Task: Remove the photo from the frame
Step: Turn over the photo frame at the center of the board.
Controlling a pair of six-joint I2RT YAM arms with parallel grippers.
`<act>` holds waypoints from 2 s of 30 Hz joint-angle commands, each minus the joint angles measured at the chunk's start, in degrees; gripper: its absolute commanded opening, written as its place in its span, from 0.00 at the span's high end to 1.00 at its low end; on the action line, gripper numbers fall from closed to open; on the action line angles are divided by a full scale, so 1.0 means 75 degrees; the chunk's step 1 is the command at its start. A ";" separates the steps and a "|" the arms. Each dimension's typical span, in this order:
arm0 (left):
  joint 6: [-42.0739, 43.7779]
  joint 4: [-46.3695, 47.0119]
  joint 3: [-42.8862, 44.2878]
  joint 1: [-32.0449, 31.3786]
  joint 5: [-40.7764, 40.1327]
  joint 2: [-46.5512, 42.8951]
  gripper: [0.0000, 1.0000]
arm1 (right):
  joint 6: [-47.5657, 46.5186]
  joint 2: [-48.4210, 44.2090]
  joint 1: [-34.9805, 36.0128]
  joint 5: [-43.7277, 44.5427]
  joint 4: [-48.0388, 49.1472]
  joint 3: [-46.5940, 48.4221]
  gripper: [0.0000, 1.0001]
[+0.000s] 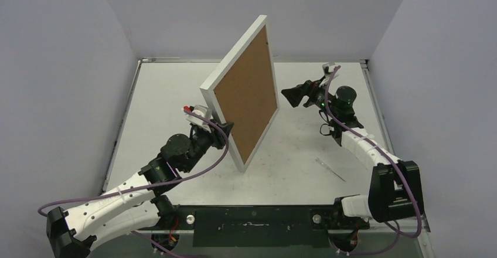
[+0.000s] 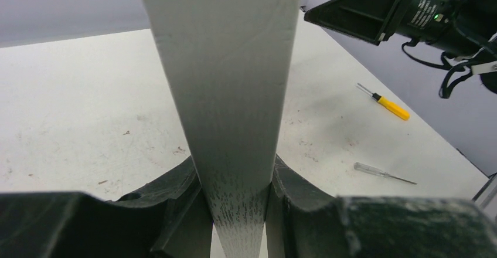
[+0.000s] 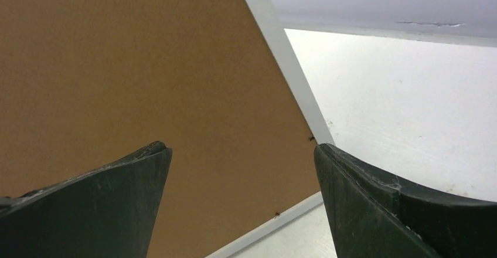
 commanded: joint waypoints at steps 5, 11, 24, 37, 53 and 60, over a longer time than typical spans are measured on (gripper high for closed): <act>-0.1110 0.0752 0.0352 0.0868 0.1792 -0.0421 1.00 | -0.0424 0.1282 0.0181 -0.0848 0.1364 0.0873 0.04; -0.1053 0.0523 0.0411 0.0985 0.1988 -0.0430 1.00 | 0.0129 0.2753 0.0018 -0.1967 0.2515 0.1656 0.06; -0.0975 0.0222 0.0489 0.1077 0.1731 -0.0426 1.00 | 0.5772 0.5861 -0.0310 -0.4024 0.9382 0.3399 0.03; -0.1118 0.0393 0.0674 0.1217 0.1518 -0.0046 1.00 | 0.5815 0.6248 -0.0295 -0.4045 0.9360 0.3696 0.44; -0.1389 0.0173 0.1116 0.1912 0.1748 0.0238 1.00 | 0.0573 0.4538 0.0116 -0.3250 0.3193 0.3167 0.64; -0.1507 0.0047 0.1137 0.2148 0.1766 0.0306 1.00 | -0.0459 0.4107 0.0286 -0.2674 0.1686 0.3226 0.78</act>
